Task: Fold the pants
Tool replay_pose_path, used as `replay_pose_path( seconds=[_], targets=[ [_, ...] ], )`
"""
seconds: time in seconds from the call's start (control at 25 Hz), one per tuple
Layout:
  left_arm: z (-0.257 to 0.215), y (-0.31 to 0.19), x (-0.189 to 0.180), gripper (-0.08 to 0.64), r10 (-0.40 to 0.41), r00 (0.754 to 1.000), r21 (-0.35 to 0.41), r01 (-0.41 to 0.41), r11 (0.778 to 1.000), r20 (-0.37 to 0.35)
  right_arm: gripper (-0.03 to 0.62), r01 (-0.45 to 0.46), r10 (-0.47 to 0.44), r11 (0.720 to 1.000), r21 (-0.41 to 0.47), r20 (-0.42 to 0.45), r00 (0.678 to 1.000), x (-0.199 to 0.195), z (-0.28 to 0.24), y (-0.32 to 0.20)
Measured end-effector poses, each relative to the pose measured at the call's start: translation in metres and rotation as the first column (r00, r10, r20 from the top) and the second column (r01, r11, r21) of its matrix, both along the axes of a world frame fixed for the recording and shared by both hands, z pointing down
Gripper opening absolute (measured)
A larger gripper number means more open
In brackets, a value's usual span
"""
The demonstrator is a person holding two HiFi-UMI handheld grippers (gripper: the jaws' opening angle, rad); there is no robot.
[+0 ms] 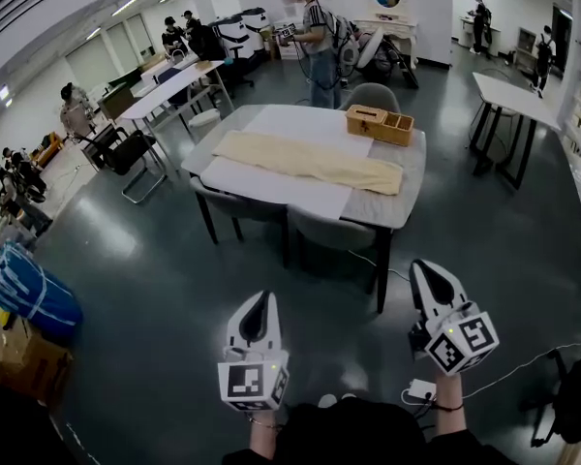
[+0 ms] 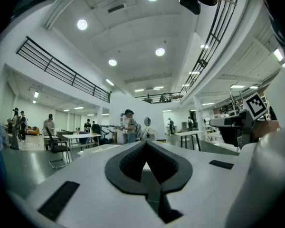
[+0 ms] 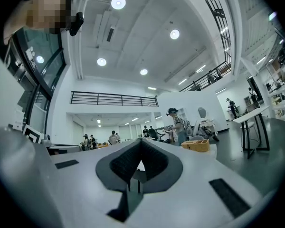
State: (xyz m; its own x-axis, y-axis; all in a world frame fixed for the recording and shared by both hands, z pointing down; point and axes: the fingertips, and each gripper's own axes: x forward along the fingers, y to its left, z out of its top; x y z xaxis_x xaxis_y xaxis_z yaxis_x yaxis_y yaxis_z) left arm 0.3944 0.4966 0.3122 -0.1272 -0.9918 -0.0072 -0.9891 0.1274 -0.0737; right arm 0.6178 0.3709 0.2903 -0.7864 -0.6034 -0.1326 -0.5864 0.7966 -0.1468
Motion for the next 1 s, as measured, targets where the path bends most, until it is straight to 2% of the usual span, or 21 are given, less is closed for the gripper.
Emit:
replay_pose_path(
  seconds=[0.28, 0.64, 1.0],
  targets=[
    [0.015, -0.003, 0.002, 0.014, -0.031, 0.999, -0.037, 0.030, 0.999, -0.024, 0.014, 0.024, -0.024, 0.999, -0.032, 0.001, 1.000, -0.004, 0.011, -0.015],
    [0.028, -0.017, -0.023, 0.014, -0.088, 0.995, -0.075, 0.085, 0.994, -0.043, 0.014, 0.073, -0.071, 0.995, -0.071, 0.032, 0.997, -0.030, 0.019, -0.042],
    [0.028, -0.080, -0.080, 0.014, -0.059, 0.996, -0.061, 0.055, 0.997, -0.063, 0.014, 0.078, -0.074, 0.992, -0.099, 0.037, 0.997, -0.089, 0.022, -0.092]
  ],
)
